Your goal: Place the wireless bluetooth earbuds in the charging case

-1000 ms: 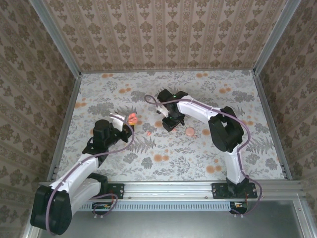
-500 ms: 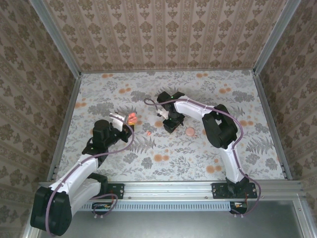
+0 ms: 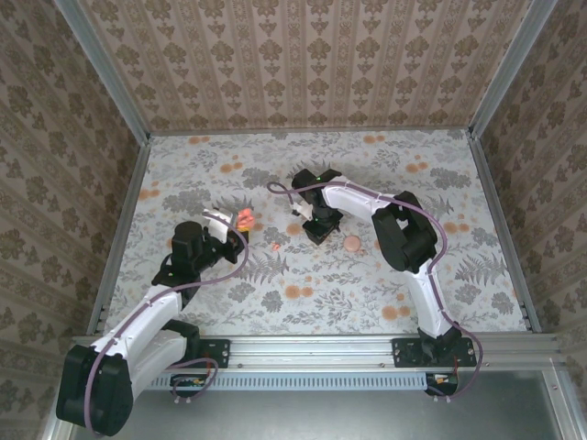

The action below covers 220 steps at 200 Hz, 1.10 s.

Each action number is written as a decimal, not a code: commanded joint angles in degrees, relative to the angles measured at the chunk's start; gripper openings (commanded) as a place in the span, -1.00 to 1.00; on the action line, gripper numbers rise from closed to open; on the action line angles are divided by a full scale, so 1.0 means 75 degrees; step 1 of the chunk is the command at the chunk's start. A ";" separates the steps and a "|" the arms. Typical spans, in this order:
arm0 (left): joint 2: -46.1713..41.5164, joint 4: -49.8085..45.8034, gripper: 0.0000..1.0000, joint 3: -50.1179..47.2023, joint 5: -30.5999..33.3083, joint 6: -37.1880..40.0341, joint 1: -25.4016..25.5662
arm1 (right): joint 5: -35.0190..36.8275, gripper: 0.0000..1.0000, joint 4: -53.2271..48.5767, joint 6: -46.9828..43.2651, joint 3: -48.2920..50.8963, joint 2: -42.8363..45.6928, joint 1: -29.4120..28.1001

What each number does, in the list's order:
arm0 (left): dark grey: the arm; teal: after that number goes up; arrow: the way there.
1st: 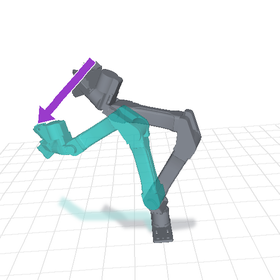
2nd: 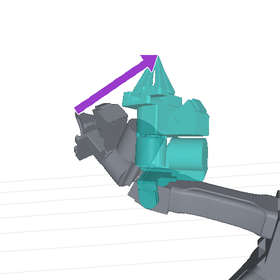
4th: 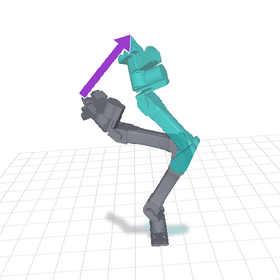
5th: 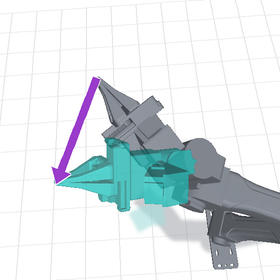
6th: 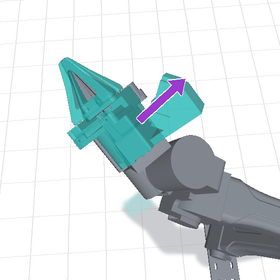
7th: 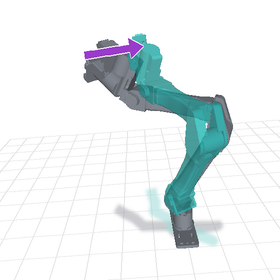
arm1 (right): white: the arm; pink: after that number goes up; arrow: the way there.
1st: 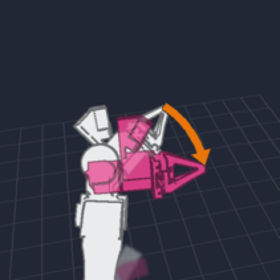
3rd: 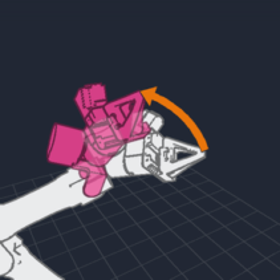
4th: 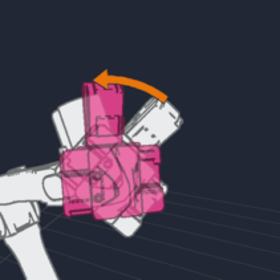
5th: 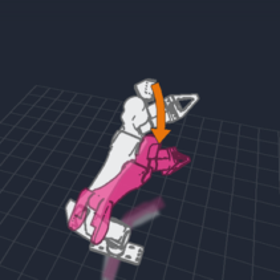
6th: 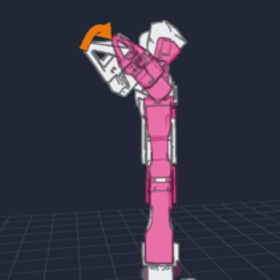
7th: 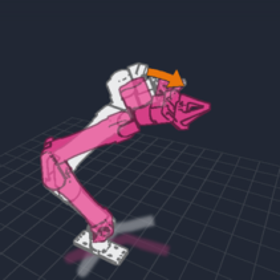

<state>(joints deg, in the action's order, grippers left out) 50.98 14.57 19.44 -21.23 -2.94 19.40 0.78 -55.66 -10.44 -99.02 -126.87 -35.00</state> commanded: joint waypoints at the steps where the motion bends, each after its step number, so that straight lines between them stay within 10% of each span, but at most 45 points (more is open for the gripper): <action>1: -0.0036 0.0173 -0.76 0.0033 -0.0156 0.0144 -0.0043 | 0.0023 -0.42 -0.0360 -0.0041 -0.0123 -0.0208 0.0027; 90: 0.1091 0.1397 -0.76 -0.0038 -0.0403 -0.0102 0.0348 | 0.0025 -0.50 0.1277 0.0889 0.1475 0.1385 0.0037; 220: 0.3933 0.5457 -0.78 -0.0172 -0.0925 -0.0012 0.1390 | -0.0163 -0.52 0.8703 0.4076 0.6865 0.5068 0.0178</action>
<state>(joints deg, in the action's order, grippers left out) 77.73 45.74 18.59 -24.73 -2.96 29.30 0.38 -5.67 13.72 -52.51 -93.89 -33.78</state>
